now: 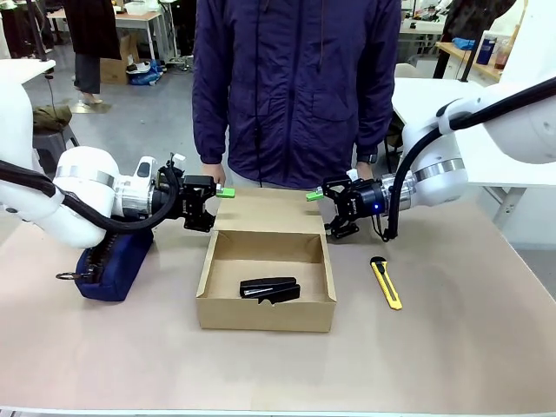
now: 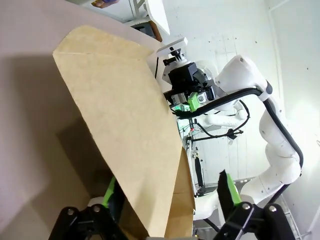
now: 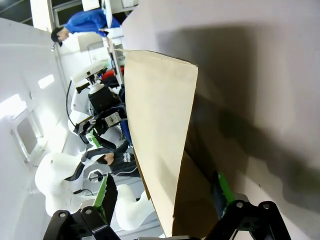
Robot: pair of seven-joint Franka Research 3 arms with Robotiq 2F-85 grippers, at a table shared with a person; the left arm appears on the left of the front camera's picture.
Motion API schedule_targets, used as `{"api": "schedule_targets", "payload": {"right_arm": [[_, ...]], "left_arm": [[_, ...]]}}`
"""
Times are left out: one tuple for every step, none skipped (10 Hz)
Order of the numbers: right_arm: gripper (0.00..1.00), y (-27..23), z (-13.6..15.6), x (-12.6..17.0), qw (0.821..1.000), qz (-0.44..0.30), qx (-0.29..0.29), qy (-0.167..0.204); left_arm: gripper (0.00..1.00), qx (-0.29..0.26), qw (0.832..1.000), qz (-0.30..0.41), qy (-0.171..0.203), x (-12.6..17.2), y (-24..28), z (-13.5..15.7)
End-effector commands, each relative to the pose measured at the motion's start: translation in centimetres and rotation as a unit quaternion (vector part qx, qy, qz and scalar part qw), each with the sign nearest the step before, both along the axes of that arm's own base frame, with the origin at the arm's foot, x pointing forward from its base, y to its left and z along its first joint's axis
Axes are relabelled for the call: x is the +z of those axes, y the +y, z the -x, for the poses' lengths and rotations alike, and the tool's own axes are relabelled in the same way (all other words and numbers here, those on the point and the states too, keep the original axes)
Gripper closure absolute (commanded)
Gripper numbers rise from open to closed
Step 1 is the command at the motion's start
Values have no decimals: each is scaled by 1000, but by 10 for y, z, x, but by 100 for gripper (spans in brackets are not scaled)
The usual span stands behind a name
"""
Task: Pack the item into the box.
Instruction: Close the Mailer Box.
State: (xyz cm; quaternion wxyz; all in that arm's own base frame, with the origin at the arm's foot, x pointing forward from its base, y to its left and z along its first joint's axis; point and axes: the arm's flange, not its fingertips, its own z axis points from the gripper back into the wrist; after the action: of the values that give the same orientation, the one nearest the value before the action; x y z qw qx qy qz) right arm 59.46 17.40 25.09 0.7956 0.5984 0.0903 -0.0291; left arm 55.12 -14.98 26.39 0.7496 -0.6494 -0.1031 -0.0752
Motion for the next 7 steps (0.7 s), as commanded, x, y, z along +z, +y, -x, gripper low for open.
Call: {"api": "schedule_targets", "payload": {"right_arm": [[19, 3, -6, 2, 1000, -9, -9, 7], [38, 3, -6, 1, 1000, -10, -10, 7], [24, 3, -5, 1, 1000, -11, -11, 3], [24, 3, -6, 2, 1000, -16, -15, 1], [24, 3, -6, 2, 1000, -17, -13, 1], [24, 3, -6, 1, 1000, -19, -12, -1], [24, 2, -7, 2, 1000, -24, -15, -4]], "left_arm": [[19, 5, 1000, 8, 4, -2, 1, -2], [39, 5, 1000, 7, 3, -2, 5, -4], [24, 4, 1000, 7, 3, -2, 5, -4], [43, 6, 1000, 5, 4, -3, 5, -5], [43, 10, 1000, 5, 5, -3, 5, -5], [43, 5, 1000, 7, 8, -3, 5, -6], [43, 1, 1000, 1, 10, -4, 4, -7]]}}
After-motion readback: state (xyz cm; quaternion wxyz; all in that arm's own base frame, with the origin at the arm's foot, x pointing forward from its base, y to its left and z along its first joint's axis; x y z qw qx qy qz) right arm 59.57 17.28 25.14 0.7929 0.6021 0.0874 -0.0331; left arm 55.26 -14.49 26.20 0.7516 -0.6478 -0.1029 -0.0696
